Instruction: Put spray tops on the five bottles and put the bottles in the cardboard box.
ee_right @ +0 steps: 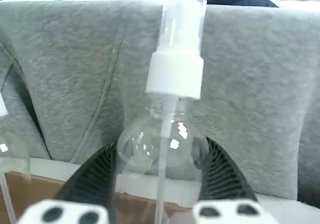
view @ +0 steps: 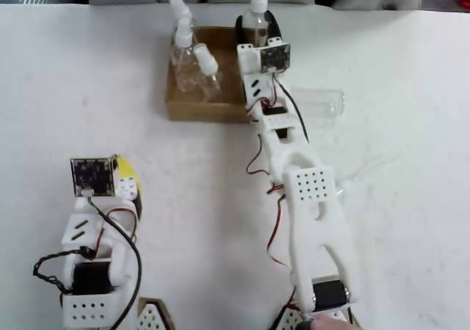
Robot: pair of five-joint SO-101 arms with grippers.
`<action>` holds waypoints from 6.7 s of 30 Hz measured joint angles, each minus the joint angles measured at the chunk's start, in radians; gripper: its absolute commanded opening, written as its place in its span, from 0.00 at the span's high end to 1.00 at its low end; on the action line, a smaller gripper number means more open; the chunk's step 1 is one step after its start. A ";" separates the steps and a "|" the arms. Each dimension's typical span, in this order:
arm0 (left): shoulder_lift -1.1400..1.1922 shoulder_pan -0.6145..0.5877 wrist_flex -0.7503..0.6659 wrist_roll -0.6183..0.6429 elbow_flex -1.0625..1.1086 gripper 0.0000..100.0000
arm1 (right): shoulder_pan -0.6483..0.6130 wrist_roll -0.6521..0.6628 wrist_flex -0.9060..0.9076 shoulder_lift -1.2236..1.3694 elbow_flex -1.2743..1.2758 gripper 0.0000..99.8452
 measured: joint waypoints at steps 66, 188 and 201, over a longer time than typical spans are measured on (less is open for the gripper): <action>0.000 0.000 0.000 0.000 0.000 0.98 | -0.005 0.003 0.222 -0.002 -0.020 0.78; 0.000 0.000 -0.006 0.000 0.000 0.98 | 0.285 -0.112 0.264 -1.761 1.728 0.98; 0.000 0.000 -0.006 0.000 0.000 0.98 | 0.282 0.040 0.687 -2.191 2.027 0.98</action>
